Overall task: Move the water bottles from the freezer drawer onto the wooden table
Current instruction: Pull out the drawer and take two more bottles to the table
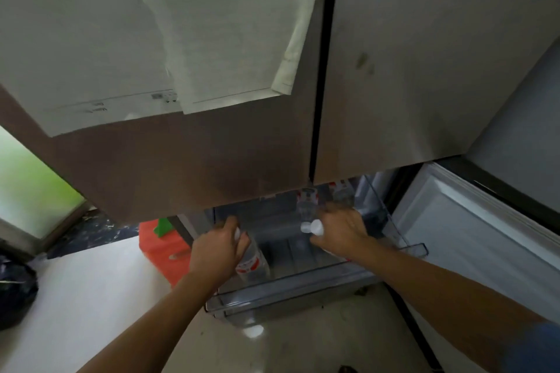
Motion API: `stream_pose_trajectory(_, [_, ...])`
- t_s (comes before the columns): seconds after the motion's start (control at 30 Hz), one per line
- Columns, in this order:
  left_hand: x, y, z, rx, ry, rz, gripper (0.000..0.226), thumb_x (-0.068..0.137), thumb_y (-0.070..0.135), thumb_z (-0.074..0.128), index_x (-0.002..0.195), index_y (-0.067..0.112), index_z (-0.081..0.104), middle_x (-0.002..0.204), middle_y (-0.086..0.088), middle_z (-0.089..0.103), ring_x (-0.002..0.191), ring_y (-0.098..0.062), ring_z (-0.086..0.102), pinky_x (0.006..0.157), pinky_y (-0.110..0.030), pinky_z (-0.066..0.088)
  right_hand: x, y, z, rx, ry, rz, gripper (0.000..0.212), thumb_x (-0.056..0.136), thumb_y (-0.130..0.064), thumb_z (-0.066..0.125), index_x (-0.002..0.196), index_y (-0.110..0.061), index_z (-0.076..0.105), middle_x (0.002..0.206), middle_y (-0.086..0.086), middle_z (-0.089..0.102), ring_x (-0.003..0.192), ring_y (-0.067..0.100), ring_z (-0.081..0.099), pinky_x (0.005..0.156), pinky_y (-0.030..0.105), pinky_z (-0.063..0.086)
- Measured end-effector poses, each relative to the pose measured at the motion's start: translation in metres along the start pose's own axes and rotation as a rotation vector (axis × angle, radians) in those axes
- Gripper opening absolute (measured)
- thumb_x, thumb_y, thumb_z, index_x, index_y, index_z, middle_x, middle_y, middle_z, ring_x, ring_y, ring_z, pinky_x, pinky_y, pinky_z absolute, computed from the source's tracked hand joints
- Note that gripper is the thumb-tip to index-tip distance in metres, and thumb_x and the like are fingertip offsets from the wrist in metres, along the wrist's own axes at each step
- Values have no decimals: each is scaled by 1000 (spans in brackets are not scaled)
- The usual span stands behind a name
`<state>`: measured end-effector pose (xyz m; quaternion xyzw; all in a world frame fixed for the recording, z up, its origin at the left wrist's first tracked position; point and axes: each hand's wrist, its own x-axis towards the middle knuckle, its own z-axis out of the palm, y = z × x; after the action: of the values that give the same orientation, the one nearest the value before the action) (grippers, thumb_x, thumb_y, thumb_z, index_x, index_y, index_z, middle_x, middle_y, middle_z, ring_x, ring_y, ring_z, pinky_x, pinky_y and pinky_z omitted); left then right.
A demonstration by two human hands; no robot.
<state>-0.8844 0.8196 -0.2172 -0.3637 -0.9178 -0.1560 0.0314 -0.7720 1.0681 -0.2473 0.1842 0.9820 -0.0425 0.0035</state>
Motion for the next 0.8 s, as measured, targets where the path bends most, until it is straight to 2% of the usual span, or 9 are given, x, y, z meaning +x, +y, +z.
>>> stream_pose_trajectory(0.07, [2,3,-2,-3,-14,18,28,93,39,51,98,12,52,83,-12,64,69,-33,64,57,-37,51,-9,-1,-2,-21,27,1,43,72,-51,60,105,-24,62,104,2,66,90,23,62,74,30,47])
stream_pose_trajectory(0.2, [0,11,-8,11,-35,78,30,93,42,51,95,12,52,81,-10,66,70,-33,65,58,-36,51,-22,9,-19,-71,36,-90,38,81,-45,58,111,-22,62,100,4,69,90,26,64,69,30,40])
stream_pose_trajectory(0.3, [-4,18,-20,27,-24,104,30,94,46,47,91,15,49,81,-6,66,71,-28,65,61,-37,53,-32,21,-43,44,199,-104,31,80,-43,57,88,-13,62,80,10,68,72,31,65,57,31,46])
stream_pose_trajectory(0.4, [-10,28,-40,42,80,80,31,94,48,44,88,17,48,79,-4,65,68,-25,65,60,-39,55,-42,19,-65,138,419,-174,33,75,-47,48,70,-16,57,61,3,63,51,25,60,46,25,36])
stream_pose_trajectory(0.53, [-35,47,-80,112,254,-3,30,92,45,48,87,16,52,73,-8,67,60,-28,62,53,-31,47,-57,2,-96,238,563,-290,31,75,-47,51,68,-18,58,62,0,62,53,25,59,43,31,44])
stream_pose_trajectory(0.63, [-74,57,-109,169,404,-94,33,89,48,48,81,16,52,65,-11,66,54,-33,61,50,-31,41,-73,-12,-115,259,675,-411,26,76,-43,57,68,-18,60,61,0,61,53,23,58,43,31,43])
stream_pose_trajectory(0.7, [-108,64,-127,156,474,-180,34,86,49,48,80,16,54,65,-13,66,57,-36,63,51,-33,40,-85,-27,-124,285,708,-499,22,75,-39,63,69,-18,60,63,-1,61,55,21,58,45,29,40])
stream_pose_trajectory(0.8, [-166,66,-150,196,537,-308,47,81,56,35,81,15,60,62,-12,66,56,-36,63,49,-31,38,-104,-59,-133,316,679,-627,23,78,-40,61,71,-18,60,66,-1,61,56,21,57,46,29,42])
